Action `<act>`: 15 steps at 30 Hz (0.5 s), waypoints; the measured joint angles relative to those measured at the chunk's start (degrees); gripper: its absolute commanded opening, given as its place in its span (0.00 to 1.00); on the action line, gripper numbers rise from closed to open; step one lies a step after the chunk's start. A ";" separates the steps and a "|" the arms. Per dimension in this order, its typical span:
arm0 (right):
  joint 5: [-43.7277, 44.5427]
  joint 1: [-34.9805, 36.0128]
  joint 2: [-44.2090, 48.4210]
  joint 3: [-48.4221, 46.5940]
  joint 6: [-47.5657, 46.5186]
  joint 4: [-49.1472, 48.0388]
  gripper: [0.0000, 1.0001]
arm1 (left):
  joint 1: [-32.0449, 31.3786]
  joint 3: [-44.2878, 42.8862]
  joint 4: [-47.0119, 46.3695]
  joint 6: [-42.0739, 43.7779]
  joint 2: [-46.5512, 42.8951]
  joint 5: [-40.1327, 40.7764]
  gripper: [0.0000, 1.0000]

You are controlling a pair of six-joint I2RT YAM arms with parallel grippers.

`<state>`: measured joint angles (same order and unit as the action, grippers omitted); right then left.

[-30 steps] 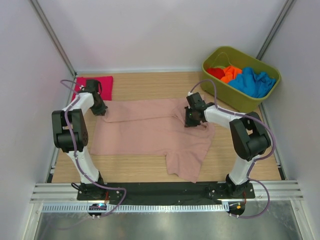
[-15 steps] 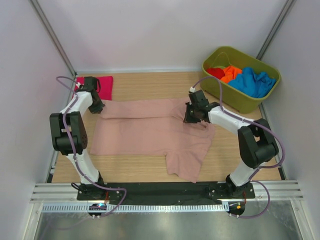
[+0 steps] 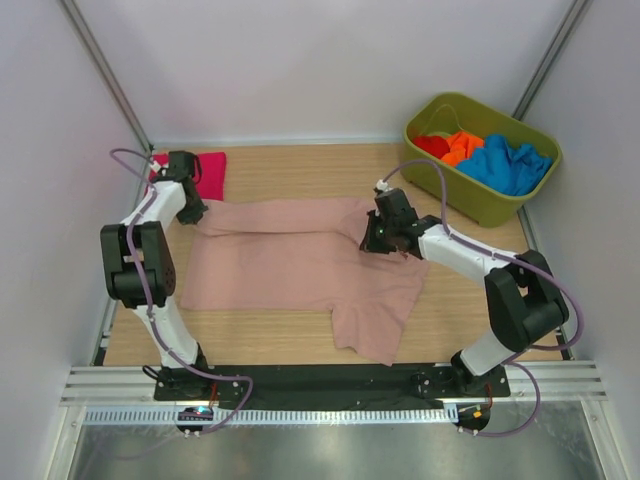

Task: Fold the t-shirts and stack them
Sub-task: Fold the tshirt

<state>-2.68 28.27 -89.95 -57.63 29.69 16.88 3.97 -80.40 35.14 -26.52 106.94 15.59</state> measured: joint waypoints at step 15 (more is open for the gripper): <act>6.19 -0.68 3.89 2.34 0.81 6.05 0.44 | 0.02 -2.40 2.19 0.66 3.52 6.16 0.44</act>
<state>3.51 27.59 -86.06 -55.29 30.50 22.94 3.99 -82.81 37.32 -25.87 110.45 21.76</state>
